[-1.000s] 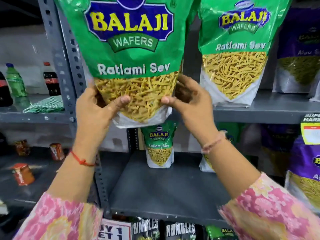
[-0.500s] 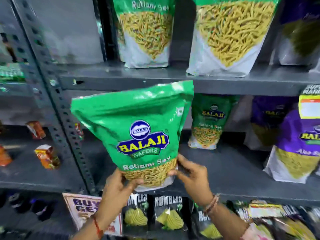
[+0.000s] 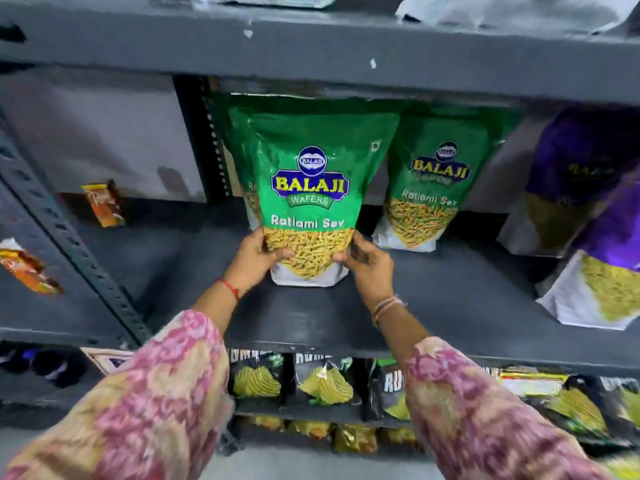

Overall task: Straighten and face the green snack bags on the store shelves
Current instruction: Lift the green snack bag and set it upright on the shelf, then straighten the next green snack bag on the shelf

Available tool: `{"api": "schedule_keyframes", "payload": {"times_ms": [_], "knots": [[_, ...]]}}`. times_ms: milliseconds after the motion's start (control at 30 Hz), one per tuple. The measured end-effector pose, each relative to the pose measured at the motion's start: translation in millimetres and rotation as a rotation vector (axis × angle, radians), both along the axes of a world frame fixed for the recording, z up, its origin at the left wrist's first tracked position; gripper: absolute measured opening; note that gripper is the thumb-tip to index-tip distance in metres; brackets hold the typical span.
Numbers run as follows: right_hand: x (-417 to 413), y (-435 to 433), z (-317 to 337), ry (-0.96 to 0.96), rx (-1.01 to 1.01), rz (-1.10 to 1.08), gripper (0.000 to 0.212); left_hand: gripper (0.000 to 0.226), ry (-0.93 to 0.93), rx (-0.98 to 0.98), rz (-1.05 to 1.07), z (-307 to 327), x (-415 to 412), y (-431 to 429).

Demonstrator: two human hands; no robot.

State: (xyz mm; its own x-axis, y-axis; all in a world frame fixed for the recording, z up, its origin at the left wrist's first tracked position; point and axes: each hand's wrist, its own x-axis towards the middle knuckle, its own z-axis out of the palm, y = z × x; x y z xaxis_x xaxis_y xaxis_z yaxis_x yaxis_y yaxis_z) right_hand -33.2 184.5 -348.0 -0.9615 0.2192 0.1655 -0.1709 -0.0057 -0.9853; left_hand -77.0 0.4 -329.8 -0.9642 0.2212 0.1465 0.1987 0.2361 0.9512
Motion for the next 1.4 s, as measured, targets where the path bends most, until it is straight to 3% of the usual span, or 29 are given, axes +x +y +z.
{"api": "schedule_keyframes", "payload": {"times_ms": [333, 467, 533, 600, 733, 867, 967, 1000, 1067, 1100, 1167, 1233, 1300, 1400], "knots": [[-11, -12, -18, -0.071, -0.002, 0.009, 0.057, 0.047, -0.119, 0.012, 0.065, -10, 5, 0], [6, -17, -7, -0.064, 0.111, -0.053, 0.066, 0.070, -0.127, 0.016, 0.078, -13, 19, -7], [30, -18, 3, 0.020, 0.249, -0.241, 0.063, 0.078, -0.010, 0.064, 0.294, -9, 47, -8], [56, -22, 22, 0.249, 0.344, -0.400, 0.049, 0.059, 0.211, 0.118, 0.485, 9, 84, 2], [95, -15, 107, 0.737, 0.354, -0.673, 0.037, 0.034, 0.679, 0.227, 0.401, 96, 125, 43], [118, 11, 214, 1.009, 0.246, -0.803, 0.042, 0.035, 1.010, 0.328, 0.296, 205, 130, 78], [113, 43, 276, 0.856, 0.359, -0.893, 0.068, 0.080, 0.854, 0.345, 0.154, 265, 114, 97], [108, 58, 291, 0.747, 0.378, -0.837, 0.080, 0.099, 0.752, 0.352, 0.084, 280, 106, 101], [104, 81, 314, 0.523, 0.271, -0.515, 0.091, 0.118, 0.571, 0.309, -0.048, 302, 84, 101], [102, 88, 321, 0.426, 0.214, -0.337, 0.089, 0.119, 0.501, 0.246, -0.088, 308, 75, 99], [102, 95, 328, 0.285, 0.177, -0.107, 0.066, 0.115, 0.365, 0.141, -0.161, 314, 65, 98], [102, 96, 327, 0.256, 0.165, -0.056, 0.046, 0.091, 0.313, 0.102, -0.215, 314, 66, 100], [103, 95, 326, 0.279, 0.108, -0.064, 0.044, 0.068, 0.316, 0.121, -0.206, 313, 72, 104], [107, 93, 325, 0.334, 0.010, -0.041, 0.037, 0.070, 0.344, 0.171, -0.180, 312, 86, 103]]}}
